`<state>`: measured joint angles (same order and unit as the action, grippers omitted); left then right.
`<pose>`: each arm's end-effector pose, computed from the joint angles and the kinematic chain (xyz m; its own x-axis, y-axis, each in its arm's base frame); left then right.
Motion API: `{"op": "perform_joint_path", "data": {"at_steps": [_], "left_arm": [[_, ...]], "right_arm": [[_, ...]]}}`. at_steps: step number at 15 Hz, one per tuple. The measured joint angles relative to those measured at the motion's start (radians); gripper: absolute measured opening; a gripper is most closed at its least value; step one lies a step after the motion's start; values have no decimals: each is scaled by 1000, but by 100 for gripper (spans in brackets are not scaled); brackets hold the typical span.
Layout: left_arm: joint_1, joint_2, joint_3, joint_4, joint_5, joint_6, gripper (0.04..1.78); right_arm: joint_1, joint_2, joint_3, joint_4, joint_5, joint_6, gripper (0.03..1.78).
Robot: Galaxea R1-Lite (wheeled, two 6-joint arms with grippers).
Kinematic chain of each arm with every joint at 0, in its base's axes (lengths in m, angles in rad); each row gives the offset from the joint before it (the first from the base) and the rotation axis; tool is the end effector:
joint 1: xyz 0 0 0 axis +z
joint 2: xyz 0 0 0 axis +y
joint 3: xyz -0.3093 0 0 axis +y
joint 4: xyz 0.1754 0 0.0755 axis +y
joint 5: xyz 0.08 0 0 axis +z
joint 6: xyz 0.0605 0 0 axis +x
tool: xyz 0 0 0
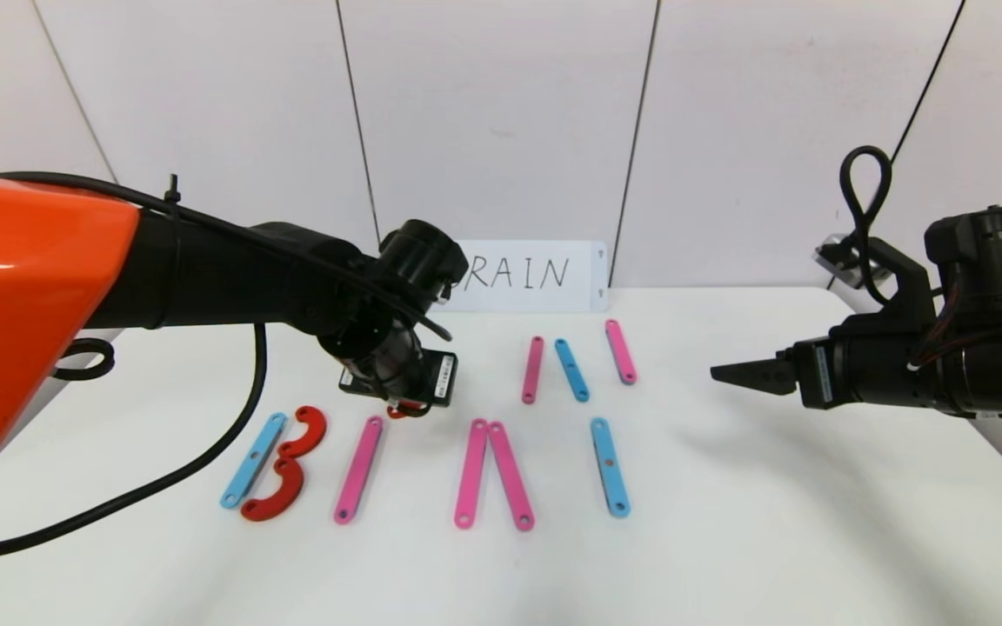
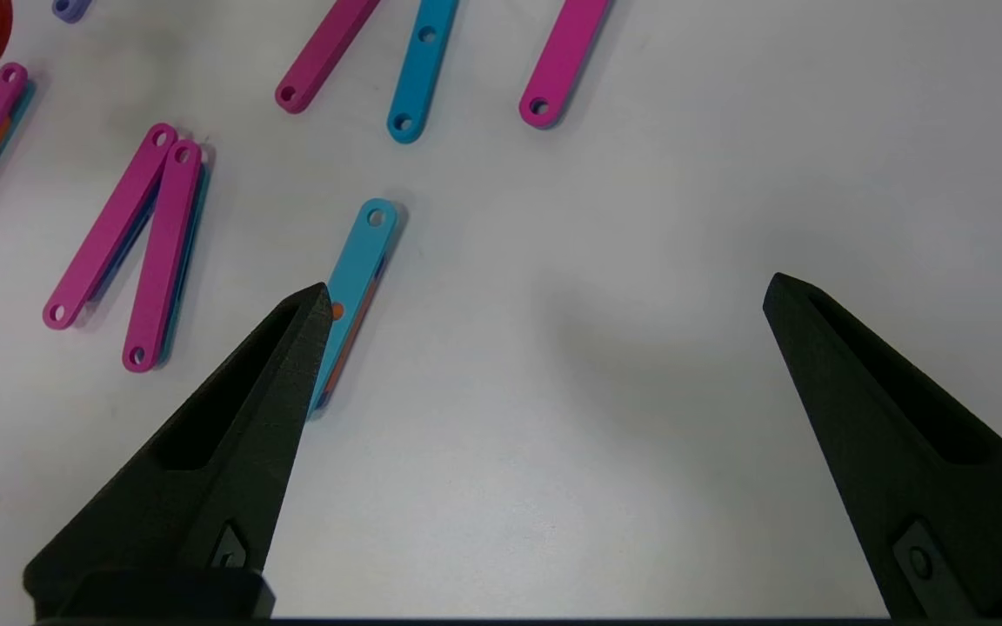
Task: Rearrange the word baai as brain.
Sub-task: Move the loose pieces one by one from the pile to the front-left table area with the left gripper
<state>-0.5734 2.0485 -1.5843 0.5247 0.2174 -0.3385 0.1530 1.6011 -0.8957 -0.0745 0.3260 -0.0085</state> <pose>0.3509 -0.2111 0.1475 0.5678 -0.1099 -0.8158 0.1727 0.9849 -0.0125 0.2963 0.0653 0.1719 0.7072 0.4331 -0.5588 -0.4049 0.8961 0.1820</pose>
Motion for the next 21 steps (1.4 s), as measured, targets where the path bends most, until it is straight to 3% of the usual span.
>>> {"op": "perform_joint_path", "data": {"at_steps": [2,9,21], "left_arm": [[-1,-16,41,-1,-43,0,30],[-7,-26,138,-46,-48,34,30],[-1,26,124,-66,-48,37,30]], "right_arm": [[0,0,0,0,1,0,174],[0,0,0,0,0,0,174],[0,0,3,0,-1,0,174]]}}
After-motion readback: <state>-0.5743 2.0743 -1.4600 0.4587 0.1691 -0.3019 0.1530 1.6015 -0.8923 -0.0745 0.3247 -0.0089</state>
